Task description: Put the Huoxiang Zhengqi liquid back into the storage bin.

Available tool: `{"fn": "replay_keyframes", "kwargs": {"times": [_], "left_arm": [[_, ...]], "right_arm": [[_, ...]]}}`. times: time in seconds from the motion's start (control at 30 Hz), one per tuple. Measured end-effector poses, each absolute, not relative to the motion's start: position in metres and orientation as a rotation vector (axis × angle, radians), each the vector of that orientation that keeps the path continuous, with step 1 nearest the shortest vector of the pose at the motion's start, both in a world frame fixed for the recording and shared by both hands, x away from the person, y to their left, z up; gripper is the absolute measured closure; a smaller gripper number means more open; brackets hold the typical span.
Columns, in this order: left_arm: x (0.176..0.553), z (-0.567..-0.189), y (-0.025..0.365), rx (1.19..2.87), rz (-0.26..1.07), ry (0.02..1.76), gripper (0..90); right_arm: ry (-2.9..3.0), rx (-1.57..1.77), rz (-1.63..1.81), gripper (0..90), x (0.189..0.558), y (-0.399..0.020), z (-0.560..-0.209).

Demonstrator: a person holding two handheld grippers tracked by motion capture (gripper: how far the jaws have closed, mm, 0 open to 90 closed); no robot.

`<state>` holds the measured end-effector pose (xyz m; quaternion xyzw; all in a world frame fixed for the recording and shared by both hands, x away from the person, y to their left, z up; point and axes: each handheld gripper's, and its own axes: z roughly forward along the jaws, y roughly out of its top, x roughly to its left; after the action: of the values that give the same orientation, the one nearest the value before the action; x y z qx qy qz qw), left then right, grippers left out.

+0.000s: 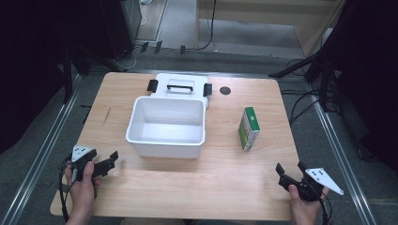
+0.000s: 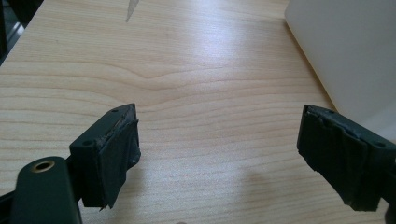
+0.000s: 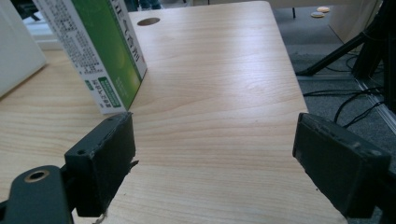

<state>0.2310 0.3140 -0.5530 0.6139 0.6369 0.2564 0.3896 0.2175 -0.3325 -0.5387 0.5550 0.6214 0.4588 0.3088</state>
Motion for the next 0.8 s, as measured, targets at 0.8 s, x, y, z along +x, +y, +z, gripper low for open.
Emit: {"fn": "replay_keyframes", "kwargs": {"times": [0.8], "left_arm": [[0.2297,-0.5531,0.3145,1.555,0.648,1.614,13.7]], "right_arm": [[1.677,1.454,1.259,13.3,0.2114,-0.3343,-0.5353]]}}
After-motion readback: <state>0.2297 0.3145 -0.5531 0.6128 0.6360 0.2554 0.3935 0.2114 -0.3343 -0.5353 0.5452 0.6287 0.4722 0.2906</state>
